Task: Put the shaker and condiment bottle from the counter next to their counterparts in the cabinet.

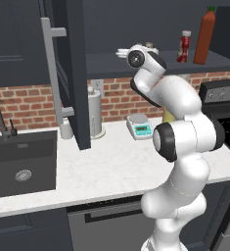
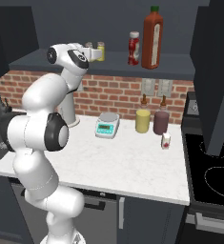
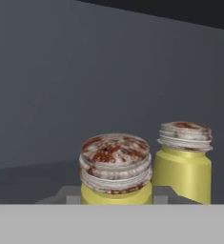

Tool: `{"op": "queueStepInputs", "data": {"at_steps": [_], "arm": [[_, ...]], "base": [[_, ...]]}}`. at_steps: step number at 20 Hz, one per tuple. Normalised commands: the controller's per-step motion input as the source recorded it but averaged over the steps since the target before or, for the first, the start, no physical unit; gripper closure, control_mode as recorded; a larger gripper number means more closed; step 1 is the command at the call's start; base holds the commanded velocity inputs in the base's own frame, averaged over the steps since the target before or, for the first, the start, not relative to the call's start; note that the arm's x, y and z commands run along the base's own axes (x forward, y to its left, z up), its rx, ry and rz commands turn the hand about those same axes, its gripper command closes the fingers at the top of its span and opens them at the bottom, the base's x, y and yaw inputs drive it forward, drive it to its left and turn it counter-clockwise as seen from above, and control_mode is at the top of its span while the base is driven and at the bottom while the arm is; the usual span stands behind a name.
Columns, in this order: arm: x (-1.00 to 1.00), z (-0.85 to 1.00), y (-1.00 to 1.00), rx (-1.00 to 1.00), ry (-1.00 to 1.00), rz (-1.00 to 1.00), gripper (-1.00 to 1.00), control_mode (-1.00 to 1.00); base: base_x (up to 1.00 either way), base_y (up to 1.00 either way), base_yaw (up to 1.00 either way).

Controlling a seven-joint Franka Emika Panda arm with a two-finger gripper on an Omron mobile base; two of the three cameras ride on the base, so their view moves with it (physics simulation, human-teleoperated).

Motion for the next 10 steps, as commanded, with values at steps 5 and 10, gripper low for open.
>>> {"op": "queueStepInputs", "data": {"at_steps": [5,10], "arm": [[0.0,-0.06,0.0,0.02,0.0,0.01,-1.0,-1.0],[0.0,0.0,0.0,0.03,0.0,0.0,-1.0,-1.0]], "base": [[0.0,0.0,0.0],[0.0,0.0,0.0]]}}
